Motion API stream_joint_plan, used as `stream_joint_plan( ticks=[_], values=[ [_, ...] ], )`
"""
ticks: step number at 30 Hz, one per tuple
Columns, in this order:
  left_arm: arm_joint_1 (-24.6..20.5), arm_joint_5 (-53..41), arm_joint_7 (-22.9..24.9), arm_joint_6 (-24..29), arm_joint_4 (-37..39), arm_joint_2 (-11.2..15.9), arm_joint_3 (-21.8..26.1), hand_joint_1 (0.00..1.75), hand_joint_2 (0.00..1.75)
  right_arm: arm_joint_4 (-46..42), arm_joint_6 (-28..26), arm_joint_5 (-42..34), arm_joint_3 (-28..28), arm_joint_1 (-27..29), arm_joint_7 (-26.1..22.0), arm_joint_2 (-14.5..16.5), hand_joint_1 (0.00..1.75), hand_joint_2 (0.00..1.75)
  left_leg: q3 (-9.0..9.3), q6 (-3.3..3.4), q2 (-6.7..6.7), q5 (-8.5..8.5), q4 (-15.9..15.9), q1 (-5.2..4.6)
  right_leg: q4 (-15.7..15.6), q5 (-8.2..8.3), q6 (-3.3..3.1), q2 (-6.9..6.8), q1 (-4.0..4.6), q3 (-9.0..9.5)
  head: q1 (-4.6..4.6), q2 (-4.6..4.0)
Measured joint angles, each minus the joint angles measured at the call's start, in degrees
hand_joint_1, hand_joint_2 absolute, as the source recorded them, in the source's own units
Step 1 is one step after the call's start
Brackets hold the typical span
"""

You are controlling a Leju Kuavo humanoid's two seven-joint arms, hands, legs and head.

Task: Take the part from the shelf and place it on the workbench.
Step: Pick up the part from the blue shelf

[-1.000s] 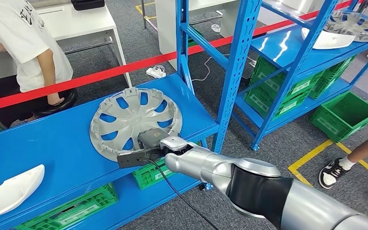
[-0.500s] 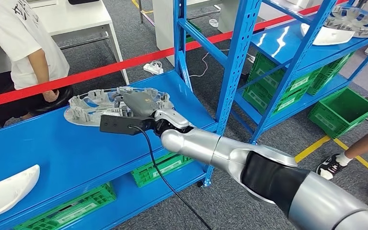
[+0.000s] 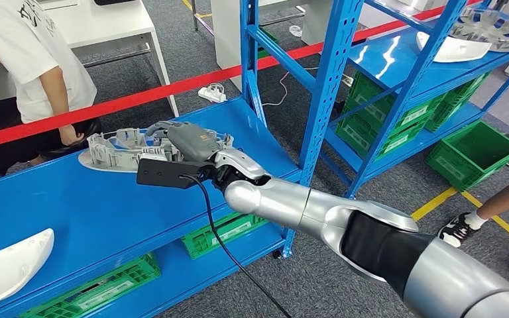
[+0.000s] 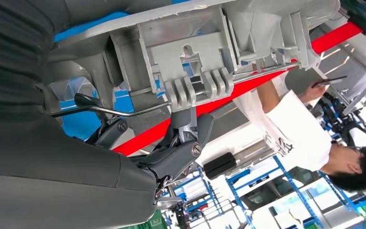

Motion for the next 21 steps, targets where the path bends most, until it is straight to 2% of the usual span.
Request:
stream_joint_plan(
  ticks=[5, 10, 21],
  values=[
    [-0.20, -0.09, 0.16, 0.15, 0.00, -0.04, 0.00, 0.00, 0.00, -0.16, -0.33, 0.06, 0.01, 0.36, 0.06, -0.20, 1.75, 1.75, 0.00, 0.00, 0.00, -0.02, 0.00, 0.00, 0.00, -0.04, -0.01, 0.00, 0.00, 0.00, 0.01, 0.00],
    [-0.14, 0.12, -0.08, 0.34, 0.00, -0.07, 0.01, 0.00, 0.00, -1.70, -3.24, 0.86, -0.24, 0.83, -1.09, -0.47, 1.75, 1.75, -0.01, -0.01, -0.01, -0.02, 0.00, 0.00, 0.00, -0.04, -0.02, 0.00, 0.00, -0.01, 0.01, 0.00],
    [-0.13, -0.17, -0.56, 0.69, 0.00, -0.41, 0.44, 0.00, 0.00, -13.65, -17.27, 12.83, -2.71, 3.32, -4.63, -2.24, 1.75, 1.75, -0.07, -0.05, -0.03, -0.13, 0.00, 0.00, 0.00, -0.13, -0.03, -0.01, 0.00, -0.06, -0.01, 0.00]
  ],
)
